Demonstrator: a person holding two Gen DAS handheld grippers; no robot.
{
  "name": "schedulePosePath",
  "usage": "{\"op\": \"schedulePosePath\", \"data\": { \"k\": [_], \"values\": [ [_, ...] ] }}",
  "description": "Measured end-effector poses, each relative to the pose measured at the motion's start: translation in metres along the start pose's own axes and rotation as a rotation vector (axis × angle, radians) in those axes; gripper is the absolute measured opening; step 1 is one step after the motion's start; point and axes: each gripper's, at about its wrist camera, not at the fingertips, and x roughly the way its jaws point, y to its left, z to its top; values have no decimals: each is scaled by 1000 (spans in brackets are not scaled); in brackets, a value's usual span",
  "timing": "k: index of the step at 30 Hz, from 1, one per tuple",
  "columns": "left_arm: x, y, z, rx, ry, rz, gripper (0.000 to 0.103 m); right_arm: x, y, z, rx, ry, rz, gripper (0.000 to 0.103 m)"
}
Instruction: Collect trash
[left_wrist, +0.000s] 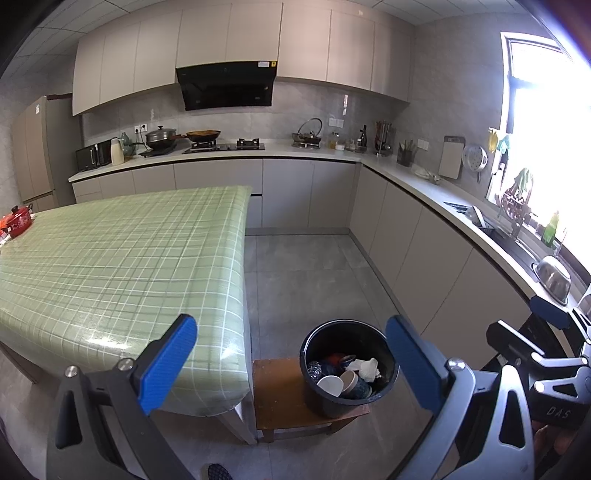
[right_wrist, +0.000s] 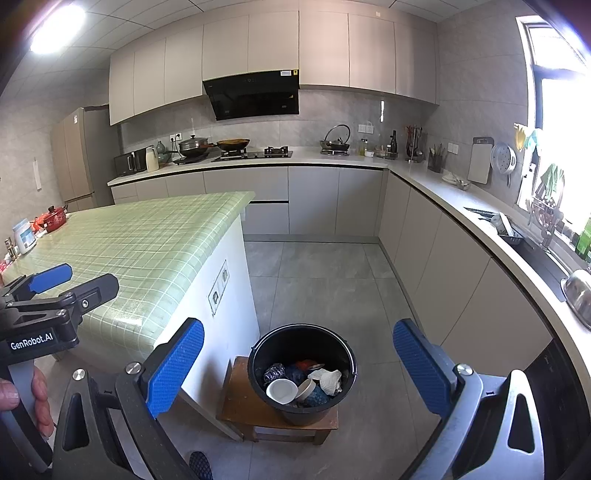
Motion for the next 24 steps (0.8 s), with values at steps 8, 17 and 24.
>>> {"op": "schedulePosePath", "data": {
  "k": [8,17,24],
  "values": [
    [-1,-1,0,2,-2,0,103,0,-1,0,0,1,-1,103],
    [-1,-3,2,5,-4,-2,103,0,-1,1,1,0,-1,103],
    [-1,-3,2,8,-6,2,103,1,0,1,-2,-2,-1,103]
  ]
}}
